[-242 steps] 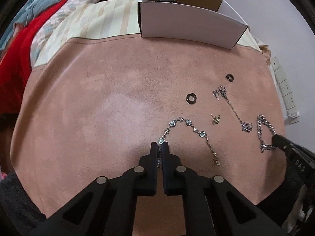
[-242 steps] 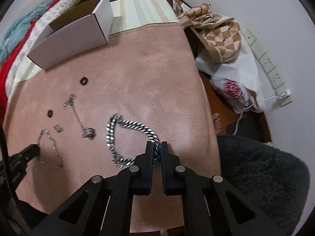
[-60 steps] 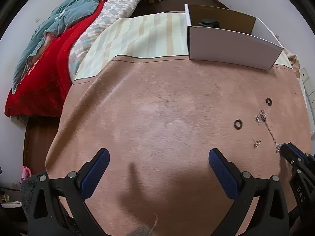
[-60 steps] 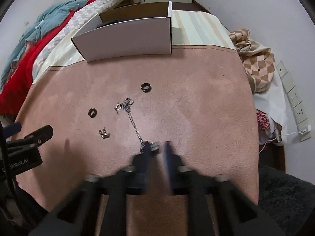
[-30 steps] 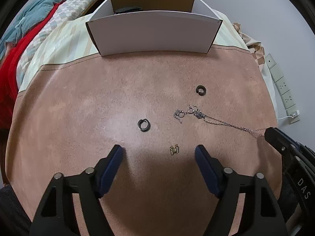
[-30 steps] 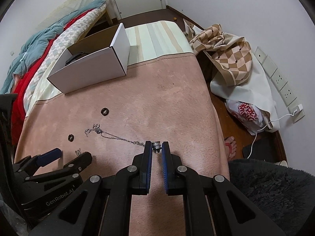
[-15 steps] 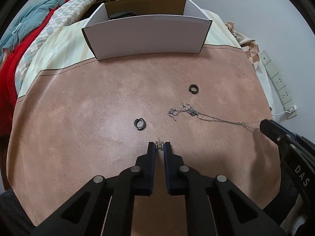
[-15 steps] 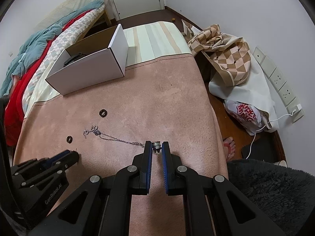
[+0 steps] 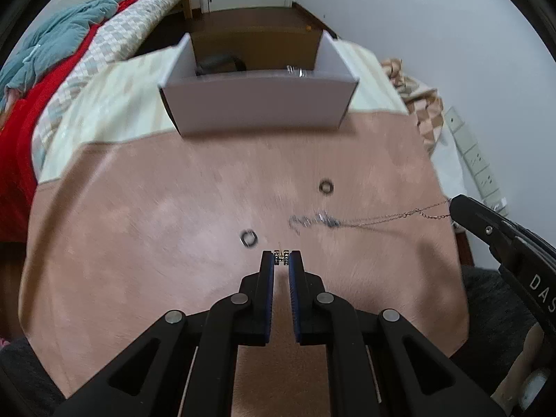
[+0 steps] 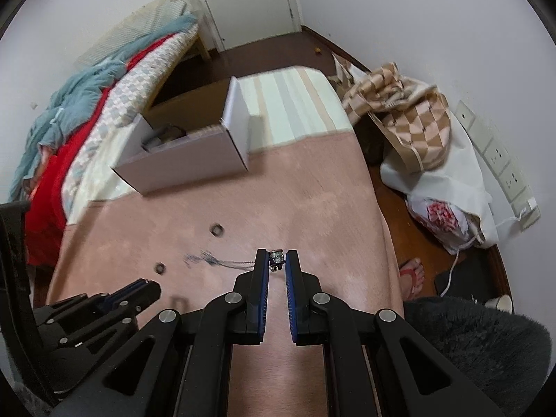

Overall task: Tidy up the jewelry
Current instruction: 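Carry the necklace and charm into the white box and open both tools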

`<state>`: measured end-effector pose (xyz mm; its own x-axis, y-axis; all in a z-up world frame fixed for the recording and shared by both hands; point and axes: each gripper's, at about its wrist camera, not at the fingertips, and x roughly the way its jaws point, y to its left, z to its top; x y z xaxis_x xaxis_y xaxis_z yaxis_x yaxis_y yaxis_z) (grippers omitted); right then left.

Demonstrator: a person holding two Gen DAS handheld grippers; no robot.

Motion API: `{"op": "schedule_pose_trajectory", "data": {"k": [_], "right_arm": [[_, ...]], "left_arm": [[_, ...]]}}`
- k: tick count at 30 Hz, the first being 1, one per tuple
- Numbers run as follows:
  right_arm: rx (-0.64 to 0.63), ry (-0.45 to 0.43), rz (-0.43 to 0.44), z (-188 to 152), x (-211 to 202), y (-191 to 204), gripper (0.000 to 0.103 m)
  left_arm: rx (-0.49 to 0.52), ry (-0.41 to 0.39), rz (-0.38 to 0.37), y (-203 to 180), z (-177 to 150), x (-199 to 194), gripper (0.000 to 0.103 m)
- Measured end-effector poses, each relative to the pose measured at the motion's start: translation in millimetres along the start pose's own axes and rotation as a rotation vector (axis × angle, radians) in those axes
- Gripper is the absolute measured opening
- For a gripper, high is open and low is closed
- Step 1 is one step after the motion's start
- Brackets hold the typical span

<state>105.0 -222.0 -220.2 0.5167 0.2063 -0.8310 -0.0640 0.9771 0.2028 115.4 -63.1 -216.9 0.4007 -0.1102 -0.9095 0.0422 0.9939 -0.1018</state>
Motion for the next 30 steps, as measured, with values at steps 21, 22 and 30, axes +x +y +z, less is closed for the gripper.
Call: {"op": "schedule_pose_trajectory", "data": {"k": [21, 22, 30], "right_arm": [[-0.134, -0.184, 0.151, 177.6, -56.0, 83.3, 0.01], [-0.134, -0.169, 0.158, 184.8, -48.4, 86.5, 0.01], [-0.144, 0.037, 0.14, 201.2, 59.0, 99.0, 0.01]], "left_arm": [[-0.105, -0.159, -0.131, 65.9, 155.8, -81.0, 0.006], [-0.116, -0.144, -0.149, 71.2, 163.6, -75.2, 0.006], [-0.133, -0.026, -0.167, 94.4, 198.1, -16.9, 0.006]]}}
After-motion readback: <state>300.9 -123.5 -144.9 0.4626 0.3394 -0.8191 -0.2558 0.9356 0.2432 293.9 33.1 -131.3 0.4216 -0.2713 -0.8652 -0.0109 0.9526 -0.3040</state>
